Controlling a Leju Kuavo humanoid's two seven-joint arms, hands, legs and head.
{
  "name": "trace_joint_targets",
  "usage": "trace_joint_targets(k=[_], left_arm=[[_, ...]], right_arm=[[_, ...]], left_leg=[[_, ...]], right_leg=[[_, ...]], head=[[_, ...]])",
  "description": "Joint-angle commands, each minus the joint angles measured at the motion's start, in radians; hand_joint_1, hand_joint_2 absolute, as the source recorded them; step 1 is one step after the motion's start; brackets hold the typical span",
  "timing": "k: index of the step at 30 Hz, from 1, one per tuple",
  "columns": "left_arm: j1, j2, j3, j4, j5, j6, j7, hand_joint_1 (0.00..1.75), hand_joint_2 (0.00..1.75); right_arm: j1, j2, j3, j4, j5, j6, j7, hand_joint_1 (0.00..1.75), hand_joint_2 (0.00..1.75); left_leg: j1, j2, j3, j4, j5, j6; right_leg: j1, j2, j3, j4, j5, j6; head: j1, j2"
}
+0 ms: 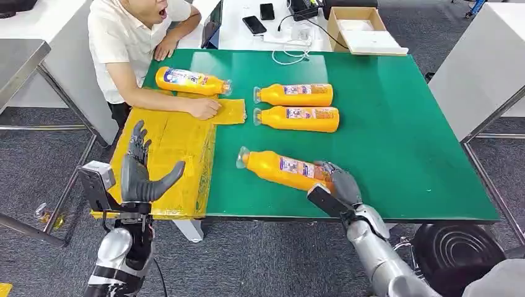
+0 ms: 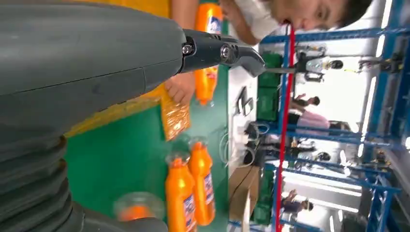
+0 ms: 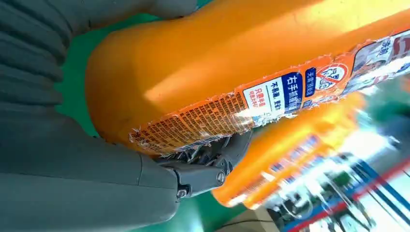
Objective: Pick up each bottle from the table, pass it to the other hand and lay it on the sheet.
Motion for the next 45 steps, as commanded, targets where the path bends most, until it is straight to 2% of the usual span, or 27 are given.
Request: trace_joint_targets(k=[1, 3, 4, 7, 9, 10, 11, 13, 15, 16, 17, 24, 27, 33, 34, 35, 37, 42, 43, 44, 45], left_arm=[[0.035, 0.054, -0.066, 0.044, 0.031, -0.032, 0.007, 0.0, 1.75], [0.083, 0.061, -0.068, 0.028, 0.069, -0.076, 0.022, 0.0, 1.75], [0.133, 0.03, -0.066, 0.038, 0.132, -0.104, 0.017, 0.0, 1.75], [0.13, 0.026, -0.066, 0.038, 0.133, -0.102, 0.013, 0.0, 1.75], [0.127, 0.015, -0.064, 0.037, 0.102, -0.068, -0.022, 0.0, 1.75], [0.132, 0.009, -0.067, 0.03, 0.081, -0.06, -0.035, 0.0, 1.75], [0.145, 0.012, -0.071, 0.017, 0.079, -0.079, -0.034, 0.0, 1.75], [0.16, 0.01, -0.07, 0.007, 0.079, -0.094, -0.038, 0.0, 1.75], [0.16, 0.015, -0.079, 0.014, 0.11, -0.172, -0.031, 0.0, 1.75], [0.156, 0.01, -0.077, 0.028, 0.128, -0.199, -0.024, 0.0, 1.75], [0.146, 0.005, -0.078, 0.039, 0.167, -0.243, -0.011, 0.0, 1.75], [0.106, -0.026, -0.109, 0.023, 0.203, -0.296, -0.013, 0.0, 1.75], [0.089, -0.03, -0.114, 0.04, 0.23, -0.306, -0.005, 0.0, 1.75], [0.086, -0.035, -0.106, 0.044, 0.266, -0.322, 0.0, 0.0, 1.75], [0.087, -0.039, -0.101, 0.038, 0.273, -0.321, -0.002, 0.0, 1.75], [0.096, -0.047, -0.092, 0.004, 0.257, -0.307, -0.039, 0.0, 1.75], [0.101, -0.048, -0.095, -0.041, 0.247, -0.31, -0.057, 0.0, 1.75], [0.101, -0.051, -0.087, -0.076, 0.194, -0.29, -0.12, 0.0, 1.75], [0.099, -0.052, -0.084, -0.071, 0.193, -0.291, -0.125, 0.03, 1.75], [0.099, -0.055, -0.082, -0.067, 0.202, -0.302, -0.129, 1.4, 1.75], [0.098, -0.055, -0.081, -0.058, 0.217, -0.319, -0.128, 1.73, 1.75]], right_arm=[[0.071, 0.048, -0.061, -0.199, -0.09, 0.052, -0.019, 1.75, 1.75], [0.114, 0.073, -0.059, -0.292, -0.17, 0.083, -0.053, 1.75, 1.75], [0.176, 0.132, -0.007, -0.442, -0.22, 0.063, -0.046, 1.75, 1.75], [0.178, 0.13, 0.005, -0.448, -0.227, 0.055, -0.04, 1.75, 1.75], [0.18, 0.128, 0.03, -0.452, -0.238, 0.045, -0.044, 1.75, 1.75], [0.18, 0.136, 0.064, -0.446, -0.161, -0.053, -0.014, 1.75, 1.75], [0.179, 0.155, 0.088, -0.451, -0.154, -0.061, -0.005, 1.75, 1.75], [0.184, 0.177, 0.119, -0.467, -0.163, -0.062, 0.006, 1.75, 1.75], [0.173, 0.18, 0.2, -0.47, -0.166, -0.012, 0.007, 1.75, 1.75], [0.163, 0.192, 0.231, -0.464, -0.172, 0.007, 0.009, 1.75, 1.75], [0.152, 0.202, 0.26, -0.454, -0.186, 0.036, 0.009, 1.75, 1.75], [0.112, 0.24, 0.392, -0.319, -0.184, 0.07, -0.017, 1.75, 1.75], [0.089, 0.256, 0.419, -0.255, -0.195, 0.084, -0.038, 1.75, 1.75], [0.078, 0.259, 0.428, -0.236, -0.199, 0.092, -0.039, 1.75, 1.75], [0.071, 0.259, 0.44, -0.223, -0.176, 0.066, -0.022, 1.75, 1.75], [0.058, 0.263, 0.474, -0.19, -0.125, 0.016, 0.001, 1.75, 1.75], [0.053, 0.28, 0.486, -0.16, -0.142, 0.053, 0.003, 1.75, 1.75], [0.046, 0.29, 0.516, -0.129, -0.143, 0.077, -0.005, 1.75, 1.75], [0.044, 0.293, 0.518, -0.12, -0.145, 0.081, -0.003, 1.75, 1.75], [0.039, 0.296, 0.52, -0.107, -0.151, 0.089, 0.0, 1.75, 1.75], [0.037, 0.297, 0.521, -0.1, -0.156, 0.091, -0.001, 1.75, 1.75]], left_leg=[[0.0, 0.003, 0.005, -0.002, -0.002, -0.001], [0.0, 0.003, 0.004, -0.002, -0.002, -0.001], [-0.001, 0.003, 0.004, -0.001, -0.002, -0.001], [0.0, 0.005, 0.001, -0.001, -0.003, -0.001], [0.0, 0.002, 0.0, -0.001, -0.002, -0.001], [0.0, 0.002, -0.001, 0.0, -0.002, -0.001], [0.0, 0.002, -0.001, 0.0, -0.002, -0.001], [0.0, 0.006, 0.002, 0.0, -0.003, -0.001], [0.0, 0.004, -0.002, -0.001, -0.002, -0.001], [0.0, 0.008, 0.001, -0.001, -0.003, -0.001], [0.0, 0.006, 0.0, -0.001, -0.002, -0.001], [0.001, 0.004, 0.002, 0.0, -0.003, -0.001], [0.001, 0.004, 0.002, -0.001, -0.002, -0.001], [0.0, 0.003, 0.002, -0.001, -0.002, -0.001], [0.0, 0.002, 0.002, -0.001, -0.002, -0.001], [0.0, 0.003, 0.003, -0.002, -0.002, -0.002], [0.001, 0.004, -0.001, -0.001, -0.002, -0.001], [0.001, 0.004, 0.003, -0.001, -0.003, -0.002], [0.001, 0.002, -0.001, -0.001, -0.002, -0.001], [0.001, 0.003, 0.002, -0.001, -0.002, -0.001], [0.001, 0.002, 0.002, -0.001, -0.002, -0.001]], right_leg=[[0.0, 0.002, 0.004, -0.001, -0.002, -0.002], [0.0, 0.002, 0.003, -0.001, -0.001, -0.002], [0.0, 0.002, 0.003, 0.0, -0.002, -0.002], [0.0, 0.003, -0.001, 0.0, -0.001, -0.002], [0.0, 0.001, -0.001, 0.0, -0.002, -0.002], [0.0, 0.001, -0.002, 0.0, -0.001, -0.002], [0.0, 0.001, -0.002, 0.0, -0.001, -0.002], [0.0, 0.005, -0.001, 0.0, -0.002, -0.002], [0.0, 0.003, -0.003, 0.0, -0.001, -0.001], [0.001, 0.006, -0.001, 0.0, -0.001, -0.003], [0.0, 0.004, -0.002, 0.0, -0.001, -0.002], [0.001, 0.002, 0.0, 0.0, -0.002, -0.003], [0.001, 0.002, 0.0, 0.0, -0.002, -0.002], [0.0, 0.001, 0.001, -0.001, -0.002, -0.003], [0.0, 0.001, 0.001, -0.001, -0.002, -0.003], [0.0, 0.001, 0.002, -0.001, -0.002, -0.003], [0.001, 0.002, -0.002, 0.0, -0.001, -0.002], [0.001, 0.002, 0.001, 0.0, -0.003, -0.003], [0.001, 0.001, -0.002, 0.0, -0.001, -0.002], [0.001, 0.001, 0.001, -0.001, -0.002, -0.003], [0.001, 0.001, 0.001, -0.001, -0.002, -0.003]], head=[[0.0, 0.0], [0.0, 0.0], [0.0, 0.0], [0.0, 0.0], [0.0, 0.0], [0.0, 0.0], [0.0, 0.0], [0.0, 0.0], [0.0, 0.0], [0.0, 0.0], [0.0, 0.0], [0.0, 0.0], [0.0, 0.0], [0.0, 0.0], [0.0, 0.0], [0.0, 0.0], [0.0, 0.0], [0.0, 0.0], [0.0, 0.0], [0.0, 0.0], [0.0, 0.0]])
